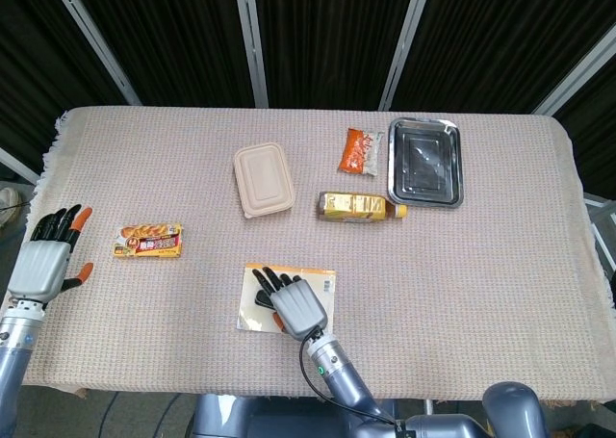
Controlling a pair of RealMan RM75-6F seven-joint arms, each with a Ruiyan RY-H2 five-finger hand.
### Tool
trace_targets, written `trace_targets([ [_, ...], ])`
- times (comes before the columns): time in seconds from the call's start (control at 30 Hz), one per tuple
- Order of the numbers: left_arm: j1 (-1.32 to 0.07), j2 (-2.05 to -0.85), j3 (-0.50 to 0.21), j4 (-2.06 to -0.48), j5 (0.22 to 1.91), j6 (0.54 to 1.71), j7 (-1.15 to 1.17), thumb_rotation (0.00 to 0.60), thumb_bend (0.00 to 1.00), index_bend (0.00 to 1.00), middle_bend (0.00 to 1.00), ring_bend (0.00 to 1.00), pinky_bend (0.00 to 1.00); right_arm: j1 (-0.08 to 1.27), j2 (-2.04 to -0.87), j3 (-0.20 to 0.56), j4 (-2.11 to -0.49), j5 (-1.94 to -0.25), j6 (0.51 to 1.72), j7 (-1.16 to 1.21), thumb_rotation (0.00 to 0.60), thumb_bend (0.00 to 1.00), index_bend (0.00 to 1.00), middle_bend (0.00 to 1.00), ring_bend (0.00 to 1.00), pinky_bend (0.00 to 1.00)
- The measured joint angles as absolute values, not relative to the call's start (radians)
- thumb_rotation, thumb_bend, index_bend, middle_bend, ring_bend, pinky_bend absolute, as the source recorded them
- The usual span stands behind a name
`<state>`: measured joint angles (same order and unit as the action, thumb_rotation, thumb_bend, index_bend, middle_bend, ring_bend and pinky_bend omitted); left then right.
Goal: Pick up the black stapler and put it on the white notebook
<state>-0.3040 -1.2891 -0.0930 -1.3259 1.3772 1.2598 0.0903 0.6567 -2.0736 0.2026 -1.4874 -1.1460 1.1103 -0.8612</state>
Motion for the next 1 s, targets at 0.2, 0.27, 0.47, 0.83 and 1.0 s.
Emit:
trace_targets([
  [0.2,-0.300,-1.289,-0.092,-1.337,1.381,1.274,0.100,0.600,0.33,0.00,0.00,0.00,0.08,0.635,-2.028,0.182,-1.575,-1.151,1.159,-0.883,0.600,0.27,0.00,0.00,0.11,0.34],
  [0.27,-0.297,-1.287,-0.091,-1.342,1.383,1.281,0.103,0.600,0.33,0.00,0.00,0.00,0.08,0.627,-2.009,0.173,-1.609,-1.153,1.177,-0.901,0.600,0.25,0.00,0.00,0.08,0.27],
  [0.47,-0.287,-1.280,-0.085,-1.361,1.394,1.302,0.117,0.600,0.33,0.00,0.00,0.00,0.08,0.578,-1.881,0.132,-1.760,-1.196,1.287,-0.969,0.600,0.18,0.00,0.00,0.00,0.11],
  [0.83,-0.240,-1.256,-0.073,-1.443,1.427,1.409,0.172,0.600,0.32,0.00,0.00,0.00,0.08,0.421,-1.499,0.040,-1.830,-1.357,1.477,-0.748,0.600,0.17,0.00,0.00,0.00,0.03],
  [1.0,-0.210,-1.249,-0.064,-1.480,1.446,1.462,0.211,0.600,0.32,0.00,0.00,0.00,0.08,0.362,-1.399,0.022,-1.711,-1.389,1.510,-0.478,0.600,0.17,0.00,0.00,0.00,0.03],
])
